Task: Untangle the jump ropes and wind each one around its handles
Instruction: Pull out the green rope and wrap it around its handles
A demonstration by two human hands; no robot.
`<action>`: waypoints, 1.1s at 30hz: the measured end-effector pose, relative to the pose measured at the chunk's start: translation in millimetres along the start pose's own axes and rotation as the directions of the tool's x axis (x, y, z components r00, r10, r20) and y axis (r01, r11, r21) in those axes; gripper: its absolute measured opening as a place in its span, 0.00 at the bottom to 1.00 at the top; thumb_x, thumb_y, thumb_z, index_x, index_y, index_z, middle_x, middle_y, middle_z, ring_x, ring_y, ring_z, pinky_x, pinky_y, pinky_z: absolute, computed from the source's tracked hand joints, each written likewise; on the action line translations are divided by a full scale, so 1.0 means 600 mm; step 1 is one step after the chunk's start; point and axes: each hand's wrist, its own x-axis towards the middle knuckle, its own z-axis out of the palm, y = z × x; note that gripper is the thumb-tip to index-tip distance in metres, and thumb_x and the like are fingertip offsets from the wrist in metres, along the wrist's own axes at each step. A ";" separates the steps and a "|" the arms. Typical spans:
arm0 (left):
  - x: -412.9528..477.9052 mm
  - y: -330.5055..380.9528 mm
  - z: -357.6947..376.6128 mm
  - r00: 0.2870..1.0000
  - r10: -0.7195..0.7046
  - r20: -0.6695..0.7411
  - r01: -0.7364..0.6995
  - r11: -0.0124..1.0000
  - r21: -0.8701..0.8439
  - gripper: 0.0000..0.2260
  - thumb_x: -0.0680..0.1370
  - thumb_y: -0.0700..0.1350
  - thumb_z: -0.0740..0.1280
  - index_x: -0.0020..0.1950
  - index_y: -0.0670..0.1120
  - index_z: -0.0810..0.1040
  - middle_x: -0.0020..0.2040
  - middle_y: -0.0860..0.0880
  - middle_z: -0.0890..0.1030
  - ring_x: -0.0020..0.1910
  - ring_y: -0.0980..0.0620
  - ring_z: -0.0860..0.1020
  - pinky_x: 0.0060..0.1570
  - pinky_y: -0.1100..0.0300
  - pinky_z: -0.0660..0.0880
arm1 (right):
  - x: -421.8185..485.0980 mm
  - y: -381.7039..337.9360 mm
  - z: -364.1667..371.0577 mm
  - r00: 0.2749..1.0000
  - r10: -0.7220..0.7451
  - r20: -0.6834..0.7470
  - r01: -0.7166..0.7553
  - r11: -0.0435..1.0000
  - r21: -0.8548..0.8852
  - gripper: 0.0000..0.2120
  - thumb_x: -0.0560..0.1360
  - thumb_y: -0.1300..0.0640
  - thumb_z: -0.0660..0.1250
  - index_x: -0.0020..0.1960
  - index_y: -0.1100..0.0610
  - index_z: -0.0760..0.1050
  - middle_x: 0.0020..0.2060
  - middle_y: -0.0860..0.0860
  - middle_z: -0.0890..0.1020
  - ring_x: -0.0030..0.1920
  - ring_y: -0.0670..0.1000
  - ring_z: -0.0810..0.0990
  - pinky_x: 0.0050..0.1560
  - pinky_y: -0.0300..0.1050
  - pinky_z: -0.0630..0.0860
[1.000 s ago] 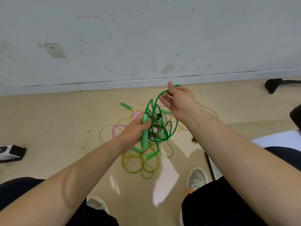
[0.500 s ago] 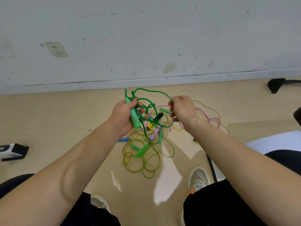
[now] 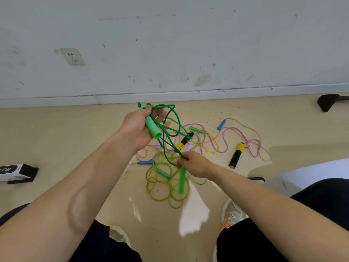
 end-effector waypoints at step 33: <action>-0.044 -0.078 0.003 0.971 -0.134 0.200 0.001 0.834 0.552 0.12 0.85 0.43 0.58 0.55 0.37 0.78 0.42 0.39 0.82 0.37 0.42 0.83 0.38 0.51 0.81 | -0.044 -0.072 -0.105 0.993 -0.034 -0.113 0.099 0.762 0.640 0.19 0.80 0.54 0.67 0.55 0.72 0.77 0.37 0.58 0.80 0.29 0.49 0.79 0.31 0.40 0.78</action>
